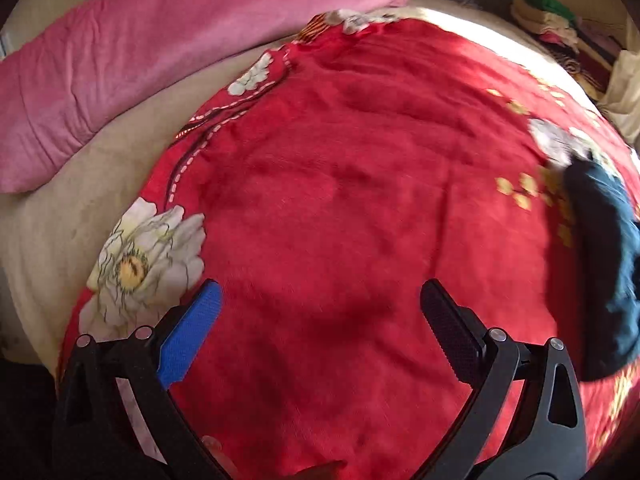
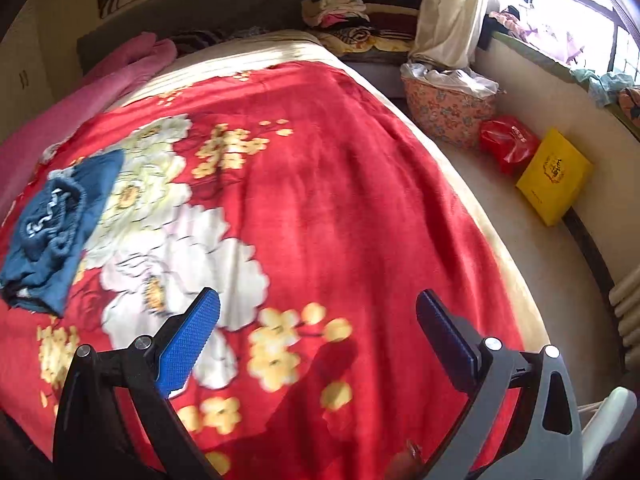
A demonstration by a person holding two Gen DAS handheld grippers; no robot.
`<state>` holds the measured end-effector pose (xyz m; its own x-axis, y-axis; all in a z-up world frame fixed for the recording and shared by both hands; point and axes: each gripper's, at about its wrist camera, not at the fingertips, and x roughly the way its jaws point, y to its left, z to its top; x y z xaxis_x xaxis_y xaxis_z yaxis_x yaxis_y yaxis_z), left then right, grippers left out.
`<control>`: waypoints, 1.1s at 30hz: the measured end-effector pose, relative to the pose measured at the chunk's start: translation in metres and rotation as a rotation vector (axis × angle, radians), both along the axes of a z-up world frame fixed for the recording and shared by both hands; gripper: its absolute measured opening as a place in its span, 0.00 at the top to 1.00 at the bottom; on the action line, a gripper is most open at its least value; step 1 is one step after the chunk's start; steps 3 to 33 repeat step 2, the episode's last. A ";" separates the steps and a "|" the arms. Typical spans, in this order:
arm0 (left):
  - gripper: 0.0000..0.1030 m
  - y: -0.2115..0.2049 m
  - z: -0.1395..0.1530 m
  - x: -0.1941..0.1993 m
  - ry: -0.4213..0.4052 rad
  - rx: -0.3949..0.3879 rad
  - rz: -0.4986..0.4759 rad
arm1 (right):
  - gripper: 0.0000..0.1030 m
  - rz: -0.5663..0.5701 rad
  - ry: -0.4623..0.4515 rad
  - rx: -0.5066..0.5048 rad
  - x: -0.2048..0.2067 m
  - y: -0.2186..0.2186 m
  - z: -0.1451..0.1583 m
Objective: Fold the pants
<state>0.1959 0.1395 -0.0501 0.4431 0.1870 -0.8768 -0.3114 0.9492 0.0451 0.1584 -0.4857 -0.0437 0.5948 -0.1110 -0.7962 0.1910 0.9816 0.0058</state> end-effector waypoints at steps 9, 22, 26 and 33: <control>0.08 0.019 -0.016 0.029 0.031 0.015 0.025 | 0.04 -0.013 0.025 0.064 0.022 -0.021 -0.020; 0.08 0.019 -0.016 0.029 0.031 0.015 0.025 | 0.04 -0.013 0.025 0.064 0.022 -0.021 -0.020; 0.08 0.019 -0.016 0.029 0.031 0.015 0.025 | 0.04 -0.013 0.025 0.064 0.022 -0.021 -0.020; 0.08 0.019 -0.016 0.029 0.031 0.015 0.025 | 0.04 -0.013 0.025 0.064 0.022 -0.021 -0.020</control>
